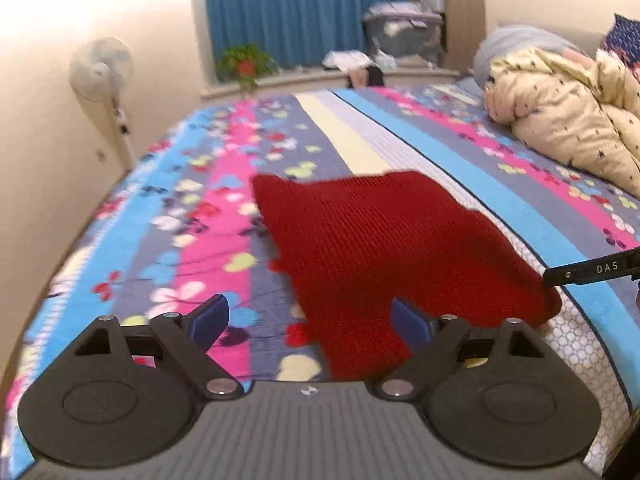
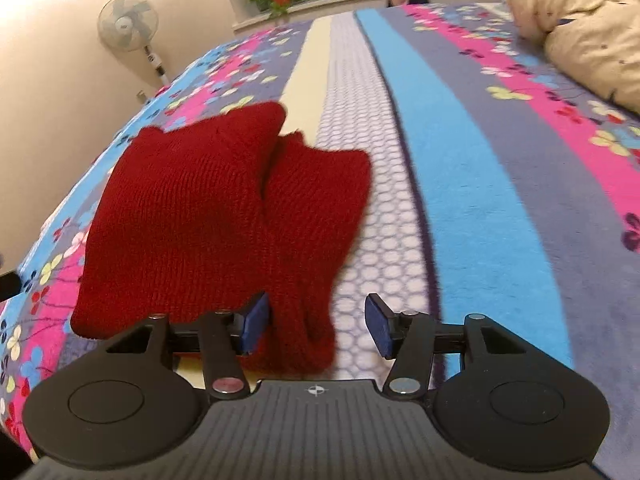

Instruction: Fold small clothes

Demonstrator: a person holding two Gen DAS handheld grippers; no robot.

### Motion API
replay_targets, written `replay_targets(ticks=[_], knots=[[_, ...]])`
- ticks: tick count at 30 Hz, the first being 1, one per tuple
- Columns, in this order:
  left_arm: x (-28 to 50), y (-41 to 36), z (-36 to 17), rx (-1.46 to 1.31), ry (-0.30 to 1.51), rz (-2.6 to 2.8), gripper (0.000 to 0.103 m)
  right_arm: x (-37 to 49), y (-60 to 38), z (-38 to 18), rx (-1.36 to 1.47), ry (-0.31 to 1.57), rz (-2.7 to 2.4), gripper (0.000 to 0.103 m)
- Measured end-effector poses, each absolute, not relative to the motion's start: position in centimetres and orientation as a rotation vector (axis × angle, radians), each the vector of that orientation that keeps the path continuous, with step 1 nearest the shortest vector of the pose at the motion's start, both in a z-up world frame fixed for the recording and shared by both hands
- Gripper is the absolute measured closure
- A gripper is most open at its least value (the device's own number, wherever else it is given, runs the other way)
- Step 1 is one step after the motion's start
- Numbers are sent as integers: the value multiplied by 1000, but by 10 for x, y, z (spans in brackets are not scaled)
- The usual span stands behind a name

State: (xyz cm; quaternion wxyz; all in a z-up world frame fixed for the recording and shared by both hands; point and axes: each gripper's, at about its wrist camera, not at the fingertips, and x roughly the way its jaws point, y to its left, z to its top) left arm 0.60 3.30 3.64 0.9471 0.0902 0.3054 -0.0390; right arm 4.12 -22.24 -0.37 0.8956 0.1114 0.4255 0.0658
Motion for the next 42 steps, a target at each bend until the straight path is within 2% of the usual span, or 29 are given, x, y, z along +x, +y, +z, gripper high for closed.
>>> replay_targets(ticks=[1, 5, 9, 11, 15, 23, 42], knots=[[-3, 34, 43, 182, 605, -65, 11, 38, -223, 0, 227, 867, 128, 46], [-47, 33, 60, 123, 555, -29, 11, 11, -224, 28, 160, 755, 106, 26], [-73, 28, 65, 27, 541, 11, 10, -22, -223, 55, 103, 653, 106, 12], [-80, 26, 58, -22, 565, 35, 0, -38, -222, 62, 92, 635, 93, 9], [-74, 17, 38, -4, 659, 75, 1, -66, -220, 70, 142, 626, 91, 6], [-59, 15, 21, -3, 701, 84, 1, -59, -194, 56, 50, 656, 85, 5], [-48, 11, 13, 13, 725, 90, 1, -59, -196, 50, 65, 691, 104, 5]])
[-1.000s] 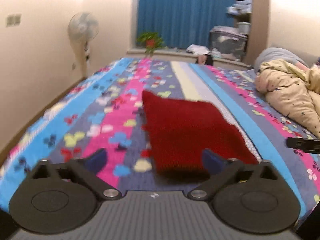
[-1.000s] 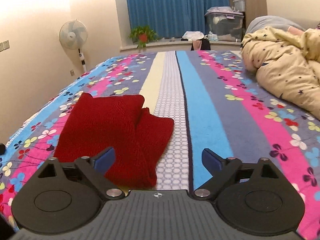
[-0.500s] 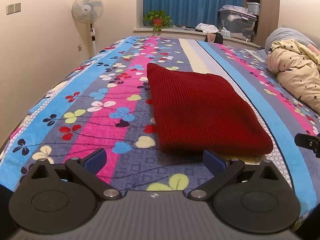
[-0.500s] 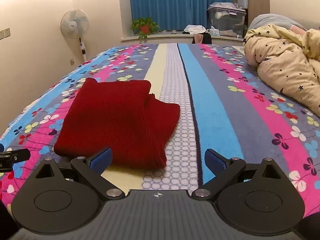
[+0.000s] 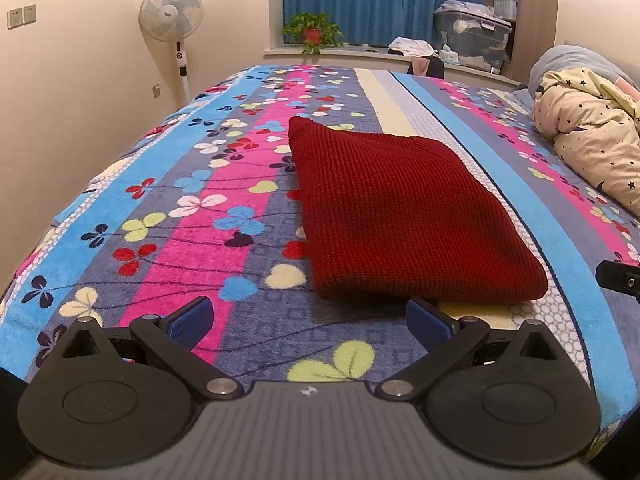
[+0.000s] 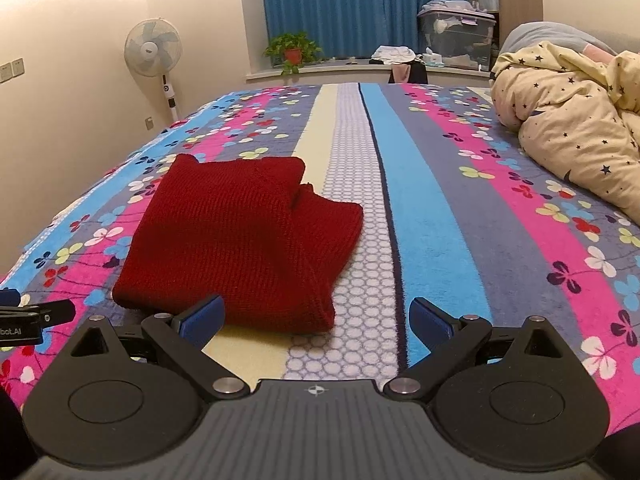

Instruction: Fold small clothes

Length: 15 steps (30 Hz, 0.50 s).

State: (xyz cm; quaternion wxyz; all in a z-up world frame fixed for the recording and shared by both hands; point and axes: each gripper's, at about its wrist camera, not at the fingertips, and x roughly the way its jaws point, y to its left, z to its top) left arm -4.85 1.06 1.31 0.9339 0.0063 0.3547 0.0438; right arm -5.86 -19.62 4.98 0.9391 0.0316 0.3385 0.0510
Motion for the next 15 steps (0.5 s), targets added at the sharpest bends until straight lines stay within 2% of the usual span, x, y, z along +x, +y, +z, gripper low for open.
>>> replay_targets(ticks=[15], knots=[[-48, 10, 13, 12, 723, 87, 1, -59, -192, 48, 55, 704, 121, 5]])
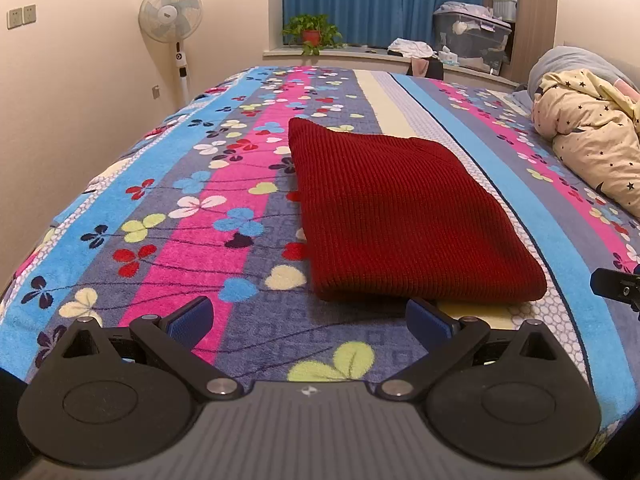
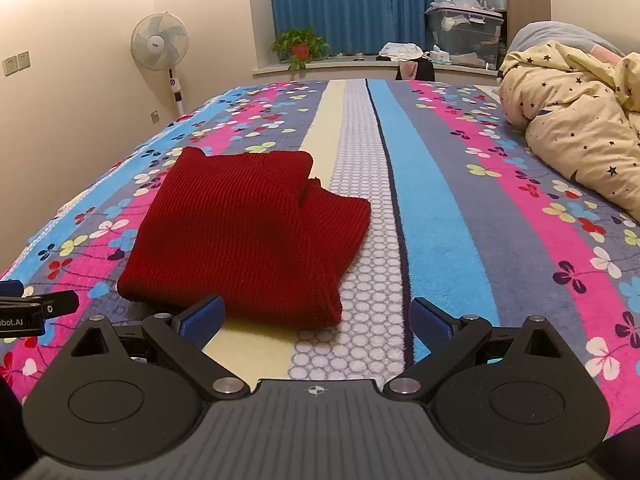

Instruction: Fold small clothes

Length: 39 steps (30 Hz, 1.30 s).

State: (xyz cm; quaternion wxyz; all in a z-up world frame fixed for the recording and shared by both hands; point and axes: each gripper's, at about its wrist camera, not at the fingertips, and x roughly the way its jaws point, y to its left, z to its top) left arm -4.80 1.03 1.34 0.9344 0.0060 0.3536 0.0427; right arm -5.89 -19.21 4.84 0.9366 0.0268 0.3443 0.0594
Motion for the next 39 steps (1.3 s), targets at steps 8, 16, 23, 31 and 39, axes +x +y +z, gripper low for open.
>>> replay_targets(ticks=[8, 16, 23, 31, 39], knots=[[-48, 10, 13, 12, 723, 88, 1, -59, -191, 48, 53, 708, 124, 5], [-48, 11, 14, 12, 722, 88, 1, -59, -191, 48, 53, 708, 124, 5], [-48, 10, 14, 11, 721, 88, 1, -59, -190, 48, 53, 709, 124, 5], [-48, 10, 13, 11, 721, 89, 1, -59, -190, 46, 51, 711, 127, 5], [-48, 10, 13, 11, 721, 89, 1, -59, -190, 46, 51, 712, 127, 5]])
